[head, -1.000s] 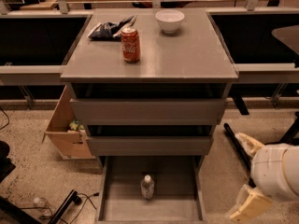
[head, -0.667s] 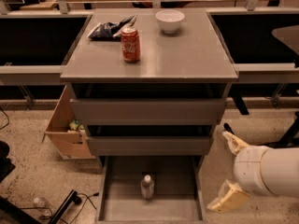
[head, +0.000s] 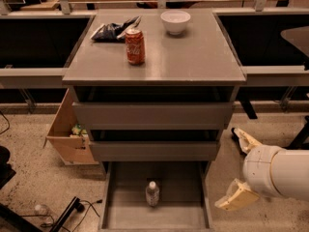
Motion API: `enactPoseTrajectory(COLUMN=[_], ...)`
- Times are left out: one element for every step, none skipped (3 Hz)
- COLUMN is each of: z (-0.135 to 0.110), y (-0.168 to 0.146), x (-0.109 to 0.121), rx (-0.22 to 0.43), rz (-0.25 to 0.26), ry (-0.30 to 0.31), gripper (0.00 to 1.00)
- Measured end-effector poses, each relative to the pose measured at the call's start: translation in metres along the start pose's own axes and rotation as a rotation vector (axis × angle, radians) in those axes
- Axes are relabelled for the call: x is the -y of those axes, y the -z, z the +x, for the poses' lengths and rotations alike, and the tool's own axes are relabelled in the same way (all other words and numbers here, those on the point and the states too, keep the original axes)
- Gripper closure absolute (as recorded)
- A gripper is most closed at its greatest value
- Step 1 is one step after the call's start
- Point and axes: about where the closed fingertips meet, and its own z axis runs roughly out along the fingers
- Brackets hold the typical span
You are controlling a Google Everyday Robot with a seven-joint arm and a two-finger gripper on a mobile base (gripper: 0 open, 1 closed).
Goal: Pick blue plastic bottle from bottom drawer and place on counter
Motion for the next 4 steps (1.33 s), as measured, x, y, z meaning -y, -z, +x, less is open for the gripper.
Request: enactPoseTrajectory(z=[-0.002,-0.001,-0.013,-0.012], y=[-0.035,-0.096,-0.148,-0.196], x=[-0.016,-0.050,-0.069,-0.068], rx=[0.061,0.175,0.273,0.328], rz=[-0.015,-0.024,0.010,0.069], ry=[-0.039,-0.094,-0.092,-0.105], gripper=[0.00,0.00,0.00,0.00])
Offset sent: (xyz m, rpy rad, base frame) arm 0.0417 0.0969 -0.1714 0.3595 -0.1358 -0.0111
